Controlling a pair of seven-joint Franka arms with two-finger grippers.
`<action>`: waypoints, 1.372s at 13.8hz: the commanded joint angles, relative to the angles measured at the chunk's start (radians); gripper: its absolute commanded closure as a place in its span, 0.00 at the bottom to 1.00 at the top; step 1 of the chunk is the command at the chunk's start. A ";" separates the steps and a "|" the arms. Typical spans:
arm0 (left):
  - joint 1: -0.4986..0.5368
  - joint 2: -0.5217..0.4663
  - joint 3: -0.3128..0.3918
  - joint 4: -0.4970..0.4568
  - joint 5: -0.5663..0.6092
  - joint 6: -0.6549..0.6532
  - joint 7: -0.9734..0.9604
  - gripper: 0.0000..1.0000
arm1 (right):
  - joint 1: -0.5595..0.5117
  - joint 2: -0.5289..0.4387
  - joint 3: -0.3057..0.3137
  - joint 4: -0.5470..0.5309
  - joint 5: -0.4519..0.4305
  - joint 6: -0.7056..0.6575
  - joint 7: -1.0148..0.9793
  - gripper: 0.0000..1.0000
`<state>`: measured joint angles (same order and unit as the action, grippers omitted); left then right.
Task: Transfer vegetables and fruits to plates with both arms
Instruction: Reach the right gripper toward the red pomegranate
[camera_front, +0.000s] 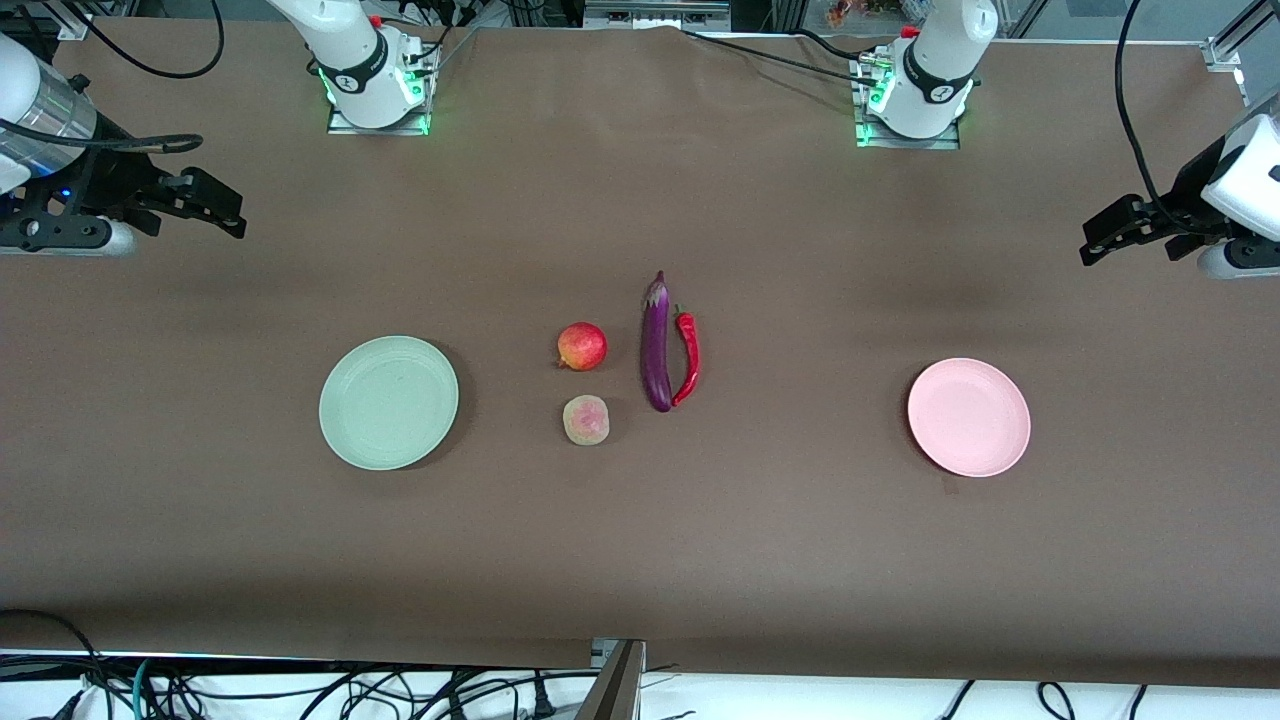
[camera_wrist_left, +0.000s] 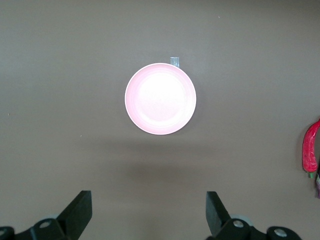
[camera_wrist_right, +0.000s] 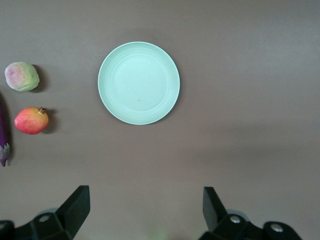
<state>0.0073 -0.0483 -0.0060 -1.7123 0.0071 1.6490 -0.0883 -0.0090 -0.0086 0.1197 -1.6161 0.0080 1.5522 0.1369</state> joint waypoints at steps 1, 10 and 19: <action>0.002 -0.016 -0.012 -0.023 0.008 0.017 0.018 0.00 | -0.011 0.006 0.015 0.018 -0.020 -0.006 -0.020 0.00; -0.001 -0.002 -0.012 -0.009 0.007 0.011 0.016 0.00 | 0.151 0.191 0.020 0.012 0.013 0.113 0.189 0.00; 0.014 0.007 -0.003 0.002 -0.032 0.017 0.018 0.00 | 0.441 0.616 0.018 0.018 0.023 0.664 0.979 0.00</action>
<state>0.0149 -0.0443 -0.0116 -1.7139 -0.0058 1.6576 -0.0884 0.4005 0.5729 0.1440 -1.6263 0.0149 2.1898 0.9992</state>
